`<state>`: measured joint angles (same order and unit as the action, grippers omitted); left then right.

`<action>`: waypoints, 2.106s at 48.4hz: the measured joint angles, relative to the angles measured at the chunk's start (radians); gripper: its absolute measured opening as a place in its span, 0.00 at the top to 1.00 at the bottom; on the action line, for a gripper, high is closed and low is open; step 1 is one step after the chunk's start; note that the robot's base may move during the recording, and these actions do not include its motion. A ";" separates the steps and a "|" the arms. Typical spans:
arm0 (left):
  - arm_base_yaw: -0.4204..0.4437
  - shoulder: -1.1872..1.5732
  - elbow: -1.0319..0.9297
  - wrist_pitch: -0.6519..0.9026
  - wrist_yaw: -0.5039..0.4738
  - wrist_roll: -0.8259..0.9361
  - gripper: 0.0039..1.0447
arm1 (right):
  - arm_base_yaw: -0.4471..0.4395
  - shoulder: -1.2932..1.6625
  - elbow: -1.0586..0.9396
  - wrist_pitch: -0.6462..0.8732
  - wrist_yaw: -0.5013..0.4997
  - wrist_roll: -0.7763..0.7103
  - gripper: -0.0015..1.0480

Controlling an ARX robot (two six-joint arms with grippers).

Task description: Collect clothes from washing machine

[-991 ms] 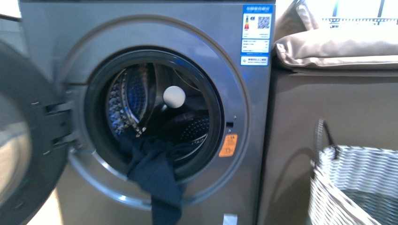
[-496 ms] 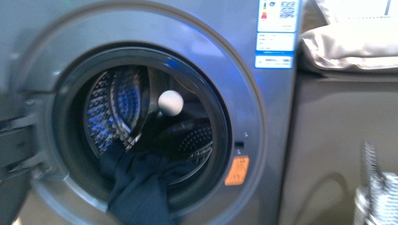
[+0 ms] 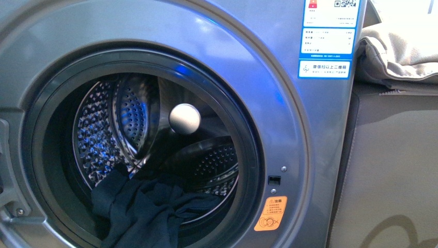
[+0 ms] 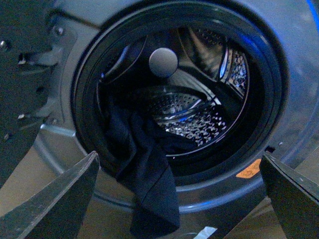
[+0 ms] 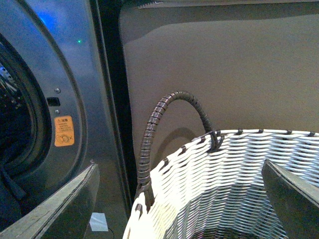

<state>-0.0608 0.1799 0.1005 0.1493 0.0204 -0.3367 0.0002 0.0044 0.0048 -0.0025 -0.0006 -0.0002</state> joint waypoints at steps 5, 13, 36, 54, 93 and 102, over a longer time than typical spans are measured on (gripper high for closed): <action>-0.043 0.161 0.042 0.156 0.002 0.038 0.06 | 0.000 0.000 0.000 0.000 0.000 0.000 0.07; -0.097 0.487 0.153 0.402 0.024 0.093 0.06 | 0.000 0.000 0.000 0.000 0.000 0.000 0.07; -0.073 1.293 0.632 0.538 0.065 0.227 0.06 | 0.000 0.000 0.000 0.000 0.000 0.000 0.07; -0.085 1.680 0.954 0.345 -0.019 0.330 0.06 | 0.000 0.000 0.000 0.000 0.000 0.000 0.07; -0.084 2.053 1.331 0.100 -0.024 0.271 0.06 | 0.000 0.000 0.000 0.000 0.000 0.000 0.07; -0.083 2.078 1.362 0.051 -0.016 0.256 0.06 | 0.000 0.000 0.000 0.000 0.000 0.000 0.07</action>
<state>-0.1440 2.2574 1.4628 0.2005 0.0044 -0.0811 0.0002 0.0044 0.0048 -0.0025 -0.0006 -0.0002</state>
